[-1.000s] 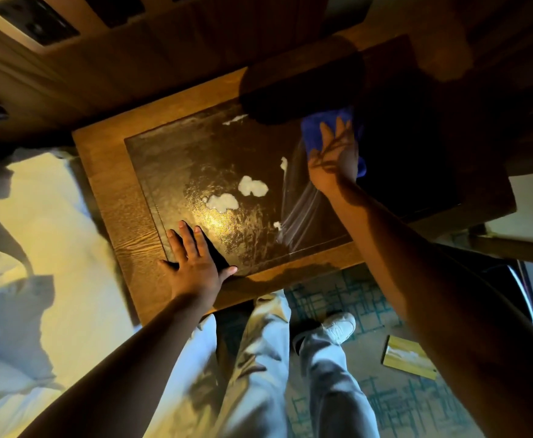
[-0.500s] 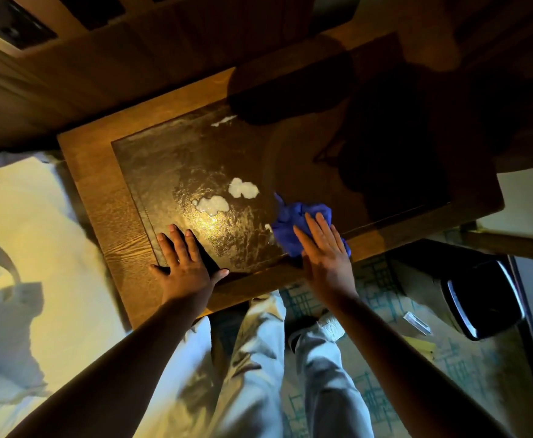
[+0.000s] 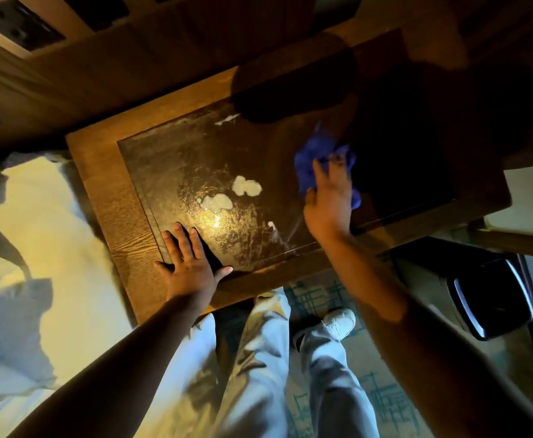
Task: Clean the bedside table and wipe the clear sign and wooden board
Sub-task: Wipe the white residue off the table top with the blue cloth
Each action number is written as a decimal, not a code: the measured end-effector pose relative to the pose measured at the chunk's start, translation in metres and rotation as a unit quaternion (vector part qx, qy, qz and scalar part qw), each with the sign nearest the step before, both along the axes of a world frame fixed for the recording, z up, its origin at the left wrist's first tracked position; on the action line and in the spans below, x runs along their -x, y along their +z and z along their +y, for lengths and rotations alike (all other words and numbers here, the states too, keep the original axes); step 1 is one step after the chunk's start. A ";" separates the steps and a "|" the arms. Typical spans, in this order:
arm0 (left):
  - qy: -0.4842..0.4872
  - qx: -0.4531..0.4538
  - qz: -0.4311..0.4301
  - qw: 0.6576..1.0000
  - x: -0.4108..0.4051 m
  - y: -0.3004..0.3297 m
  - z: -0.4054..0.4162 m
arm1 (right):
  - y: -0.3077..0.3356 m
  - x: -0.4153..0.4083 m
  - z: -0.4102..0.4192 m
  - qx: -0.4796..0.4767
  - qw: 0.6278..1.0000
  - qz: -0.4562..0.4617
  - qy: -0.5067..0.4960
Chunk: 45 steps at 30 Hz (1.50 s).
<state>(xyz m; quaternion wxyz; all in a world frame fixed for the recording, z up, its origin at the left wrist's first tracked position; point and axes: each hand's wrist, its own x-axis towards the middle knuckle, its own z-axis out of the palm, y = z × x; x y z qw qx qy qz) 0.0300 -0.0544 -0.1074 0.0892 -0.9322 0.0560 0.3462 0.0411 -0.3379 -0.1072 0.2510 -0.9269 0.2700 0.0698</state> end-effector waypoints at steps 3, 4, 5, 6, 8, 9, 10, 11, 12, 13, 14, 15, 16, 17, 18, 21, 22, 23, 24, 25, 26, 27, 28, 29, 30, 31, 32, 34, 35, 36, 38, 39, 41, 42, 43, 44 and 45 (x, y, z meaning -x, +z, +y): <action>0.002 0.000 0.003 1.000 0.000 0.005 -0.002 | -0.001 0.054 0.045 -0.028 0.997 -0.005 0.072; 0.004 0.003 0.006 1.000 -0.001 0.006 -0.003 | -0.002 0.075 0.057 -0.035 0.996 -0.010 0.076; 0.006 0.008 0.008 1.000 -0.001 0.008 -0.003 | -0.002 0.096 0.067 -0.040 0.996 -0.016 0.079; 0.010 0.015 0.010 1.000 0.000 0.009 -0.004 | -0.002 0.115 0.074 -0.038 0.996 -0.023 0.083; 0.016 0.027 0.014 0.999 0.000 0.011 -0.005 | -0.003 0.140 0.081 -0.027 0.996 -0.034 0.081; 0.019 0.031 0.015 0.999 0.000 0.012 -0.005 | -0.004 0.142 0.083 -0.019 0.996 -0.039 0.072; 0.023 0.035 0.017 0.999 -0.001 0.014 -0.005 | -0.006 0.139 0.087 -0.011 0.997 -0.041 0.062; 0.025 0.039 0.019 0.999 -0.001 0.015 -0.006 | -0.007 0.133 0.092 -0.004 0.997 -0.044 0.056; 0.025 0.041 0.020 0.999 -0.001 0.017 -0.006 | -0.009 0.127 0.097 0.000 0.997 -0.048 0.066; 0.026 0.043 0.019 0.999 -0.001 0.018 -0.007 | -0.011 0.121 0.100 -0.001 0.994 -0.051 0.091; 0.027 0.045 0.016 0.999 -0.001 0.019 -0.007 | -0.012 0.115 0.101 0.000 0.990 -0.052 0.128; 0.025 0.044 0.010 0.999 -0.001 0.020 -0.007 | -0.014 0.107 0.098 0.004 0.986 -0.051 0.162; 0.022 0.043 0.003 0.999 -0.001 0.019 -0.006 | -0.016 0.096 0.091 0.012 0.983 -0.051 0.175; 0.019 0.046 -0.003 0.999 0.000 0.018 -0.005 | -0.018 0.084 0.081 0.026 0.984 -0.050 0.168; 0.018 0.050 -0.007 0.999 0.000 0.016 -0.004 | -0.018 0.069 0.070 0.046 0.987 -0.041 0.146; 0.010 0.047 -0.011 0.999 0.002 0.014 -0.003 | -0.017 0.027 0.034 0.078 0.994 -0.005 0.074; 0.008 0.046 -0.011 0.999 0.003 0.014 -0.003 | -0.015 0.015 0.023 0.082 0.995 0.006 0.062; 0.008 0.047 -0.013 0.999 0.003 0.013 -0.003 | -0.013 0.004 0.011 0.084 0.995 0.015 0.055; 0.007 0.049 -0.014 0.999 0.002 0.012 -0.002 | -0.011 -0.006 0.002 0.080 0.995 0.022 0.051; 0.007 0.051 -0.016 0.999 0.001 0.011 -0.002 | -0.009 -0.014 -0.006 0.073 0.996 0.029 0.047; 0.008 0.053 -0.016 0.998 0.001 0.011 -0.001 | -0.007 -0.018 -0.010 0.066 0.996 0.034 0.043; 0.010 0.056 -0.018 0.998 0.001 0.011 0.000 | -0.006 -0.018 -0.009 0.063 0.997 0.038 0.039; 0.014 0.063 -0.020 0.998 0.001 0.011 0.002 | -0.005 -0.015 -0.004 0.064 0.996 0.041 0.035; 0.017 0.076 -0.025 0.997 0.002 0.010 0.004 | -0.004 -0.008 0.003 0.066 0.997 0.041 0.031; 0.019 0.092 -0.030 0.995 0.003 0.010 0.006 | -0.003 0.001 0.012 0.068 0.997 0.038 0.030; 0.022 0.107 -0.037 0.993 0.004 0.010 0.008 | -0.002 0.010 0.020 0.071 0.996 0.033 0.034; 0.027 0.122 -0.044 0.991 0.005 0.010 0.010 | -0.002 0.020 0.028 0.074 0.996 0.029 0.044; 0.043 0.149 -0.059 0.986 0.011 0.008 0.019 | -0.004 0.041 0.039 0.076 0.993 0.029 0.084; 0.050 0.153 -0.066 0.985 0.016 0.007 0.024 | -0.004 0.052 0.042 0.076 0.991 0.033 0.106; 0.058 0.148 -0.077 0.984 0.021 0.006 0.031 | -0.004 0.064 0.045 0.078 0.988 0.037 0.129; 0.076 0.133 -0.101 0.983 0.032 0.004 0.043 | -0.003 0.085 0.048 0.079 0.982 0.045 0.162; 0.082 0.127 -0.109 0.983 0.036 0.005 0.048 | -0.003 0.093 0.048 0.075 0.981 0.047 0.172; 0.090 0.123 -0.111 0.982 0.039 0.006 0.053 | -0.003 0.103 0.046 0.069 0.979 0.057 0.184; 0.095 0.127 -0.104 0.982 0.039 0.006 0.055 | -0.004 0.105 0.045 0.069 0.977 0.061 0.193; 0.099 0.133 -0.094 0.982 0.038 0.004 0.055 | -0.004 0.105 0.043 0.068 0.975 0.059 0.202; 0.102 0.140 -0.084 0.981 0.036 0.003 0.055 | -0.004 0.104 0.039 0.068 0.974 0.050 0.210; 0.106 0.147 -0.076 0.981 0.036 0.001 0.054 | -0.005 0.101 0.035 0.069 0.972 0.039 0.219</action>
